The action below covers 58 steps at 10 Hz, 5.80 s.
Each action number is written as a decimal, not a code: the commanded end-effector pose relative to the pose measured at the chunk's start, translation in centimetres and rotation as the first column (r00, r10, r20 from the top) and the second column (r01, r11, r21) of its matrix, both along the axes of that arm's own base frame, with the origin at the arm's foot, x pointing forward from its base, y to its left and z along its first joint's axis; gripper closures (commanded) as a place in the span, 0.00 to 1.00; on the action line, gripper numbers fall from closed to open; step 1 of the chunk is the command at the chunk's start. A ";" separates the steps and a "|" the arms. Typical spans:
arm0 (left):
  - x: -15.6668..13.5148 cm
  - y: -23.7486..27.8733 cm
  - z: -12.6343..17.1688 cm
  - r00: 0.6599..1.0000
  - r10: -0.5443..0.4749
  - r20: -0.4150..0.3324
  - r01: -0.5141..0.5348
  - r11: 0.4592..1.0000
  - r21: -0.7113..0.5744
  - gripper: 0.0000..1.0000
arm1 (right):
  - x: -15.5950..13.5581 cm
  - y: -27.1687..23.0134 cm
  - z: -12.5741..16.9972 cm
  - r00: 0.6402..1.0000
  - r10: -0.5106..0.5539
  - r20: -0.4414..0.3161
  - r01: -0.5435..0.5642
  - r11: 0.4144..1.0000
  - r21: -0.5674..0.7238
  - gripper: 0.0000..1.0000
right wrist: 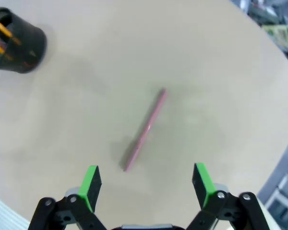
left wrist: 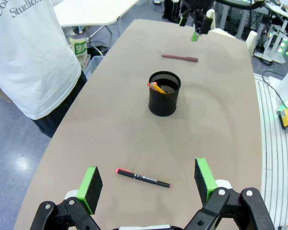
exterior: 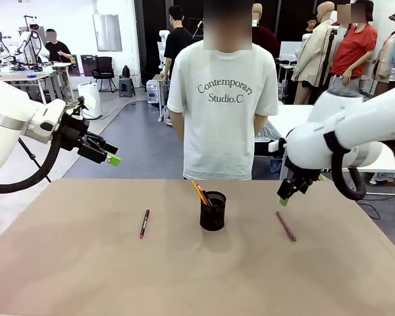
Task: Place the pens into the pen holder.
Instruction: Pick up a writing instrument from the table and place it into the Pen holder.
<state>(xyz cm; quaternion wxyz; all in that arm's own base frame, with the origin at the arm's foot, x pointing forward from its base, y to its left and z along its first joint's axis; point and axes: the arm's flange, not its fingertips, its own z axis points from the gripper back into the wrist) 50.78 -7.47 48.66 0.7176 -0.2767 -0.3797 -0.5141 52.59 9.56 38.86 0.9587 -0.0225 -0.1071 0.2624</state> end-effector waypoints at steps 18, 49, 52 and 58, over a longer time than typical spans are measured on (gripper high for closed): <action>-0.1 0.0 0.1 1.000 0.002 0.001 -0.002 1.000 0.010 0.00 | 6.5 1.6 -9.0 0.960 -0.276 -0.054 0.275 0.961 -0.010 0.00; -0.1 0.0 0.1 1.000 0.002 0.001 -0.002 1.000 0.010 0.00 | 2.1 -3.1 5.8 0.792 0.265 0.551 -0.611 0.369 0.701 1.00; -0.1 0.0 0.1 1.000 0.002 0.001 -0.002 1.000 0.010 0.00 | 0.9 -3.9 6.6 0.659 0.328 0.677 -0.751 0.230 0.620 1.00; -0.1 0.0 0.1 1.000 0.002 0.001 -0.002 1.000 0.010 0.00 | 1.0 -4.2 6.4 0.670 0.312 0.673 -0.741 0.232 0.630 1.00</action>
